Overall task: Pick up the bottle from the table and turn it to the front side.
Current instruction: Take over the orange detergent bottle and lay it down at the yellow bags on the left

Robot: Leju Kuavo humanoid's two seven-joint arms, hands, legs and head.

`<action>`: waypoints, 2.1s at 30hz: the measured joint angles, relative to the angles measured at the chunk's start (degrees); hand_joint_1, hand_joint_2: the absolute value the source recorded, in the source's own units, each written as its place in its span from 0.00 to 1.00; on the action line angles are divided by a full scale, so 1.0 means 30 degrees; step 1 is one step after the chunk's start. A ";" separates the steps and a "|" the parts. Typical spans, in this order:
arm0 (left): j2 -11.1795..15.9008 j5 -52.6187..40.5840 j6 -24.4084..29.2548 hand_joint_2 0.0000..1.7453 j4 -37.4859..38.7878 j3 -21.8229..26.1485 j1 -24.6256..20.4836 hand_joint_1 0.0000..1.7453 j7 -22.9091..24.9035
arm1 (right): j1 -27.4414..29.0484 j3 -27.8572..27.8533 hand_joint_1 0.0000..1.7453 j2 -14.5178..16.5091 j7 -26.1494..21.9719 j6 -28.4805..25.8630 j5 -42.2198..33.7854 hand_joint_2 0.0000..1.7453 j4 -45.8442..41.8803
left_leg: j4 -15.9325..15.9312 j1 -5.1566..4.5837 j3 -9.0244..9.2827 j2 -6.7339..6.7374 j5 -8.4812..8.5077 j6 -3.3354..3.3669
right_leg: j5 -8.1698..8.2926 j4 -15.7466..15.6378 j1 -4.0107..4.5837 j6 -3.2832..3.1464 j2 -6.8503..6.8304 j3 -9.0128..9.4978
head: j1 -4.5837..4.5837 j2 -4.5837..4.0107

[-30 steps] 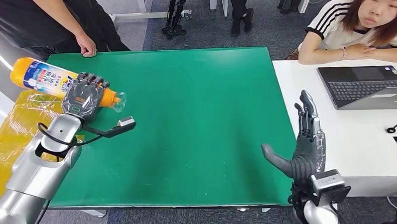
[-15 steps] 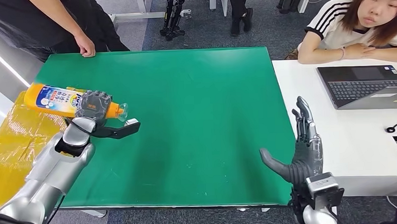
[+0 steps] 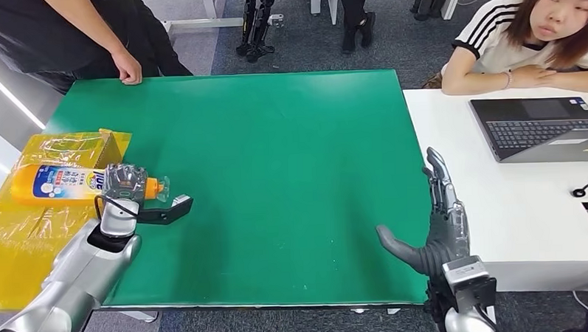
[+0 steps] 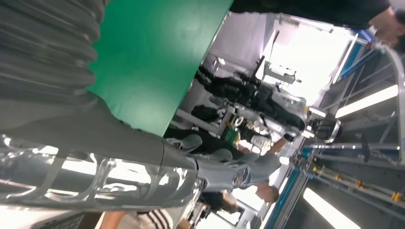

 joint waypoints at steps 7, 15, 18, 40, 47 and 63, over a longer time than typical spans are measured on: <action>0.0122 -0.0022 -0.0197 1.00 -0.0020 0.0404 0.0819 1.00 0.0062 | 0.0038 -0.0199 0.00 0.0288 0.0049 0.0195 0.0142 1.00 0.0000 | 0.0000 0.0000 -0.0002 -0.0007 0.0001 0.0000 | -0.0001 -0.0001 0.0000 0.0001 -0.0013 0.0004 | 0.0002 -0.0002; 0.0038 0.0149 -0.0437 1.00 -0.0494 0.1334 0.1884 0.37 -0.1545 | -0.0152 -0.0279 0.00 0.0365 0.0246 0.0725 0.0299 1.00 0.0080 | -0.0001 -0.0001 0.0000 -0.0024 0.0001 0.0001 | -0.0003 -0.0001 -0.0001 0.0001 -0.0034 0.0013 | 0.0002 0.0000; 0.0002 0.0519 -0.0087 1.00 -0.0497 0.1845 0.2025 0.00 -0.2825 | -0.0250 -0.0273 0.00 0.0365 0.0197 0.0847 0.0164 1.00 0.0162 | -0.0003 0.0000 0.0003 -0.0025 0.0002 0.0000 | -0.0002 -0.0001 -0.0001 0.0001 -0.0036 0.0015 | 0.0000 0.0000; -0.0635 0.3593 0.2572 1.00 0.0902 0.2893 0.0846 0.00 -0.8327 | 0.0204 -0.0251 0.00 -0.0020 0.0004 0.0317 -0.1384 1.00 0.0040 | 0.0004 -0.0002 0.0016 -0.0031 0.0004 -0.0002 | 0.0000 -0.0003 -0.0001 0.0000 -0.0041 0.0022 | 0.0000 0.0000; -0.1388 0.6111 0.4029 1.00 0.0904 0.3045 0.0818 0.00 -0.9528 | 0.0778 -0.0273 0.00 -0.0065 0.0002 0.0017 -0.1461 1.00 -0.0280 | 0.0003 -0.0001 0.0016 -0.0015 0.0000 -0.0001 | -0.0001 -0.0006 -0.0001 0.0000 -0.0022 0.0013 | 0.0002 -0.0002; -0.5999 1.5449 1.2309 1.00 -1.0053 0.7124 0.6861 0.00 -1.7275 | 0.1768 -0.0288 0.00 0.0255 0.0162 -0.0581 -0.2022 1.00 -0.0484 | 0.0002 -0.0008 0.0011 0.0001 -0.0054 0.0016 | -0.0014 -0.0027 -0.0007 0.0016 -0.0004 0.0014 | 0.0000 0.0000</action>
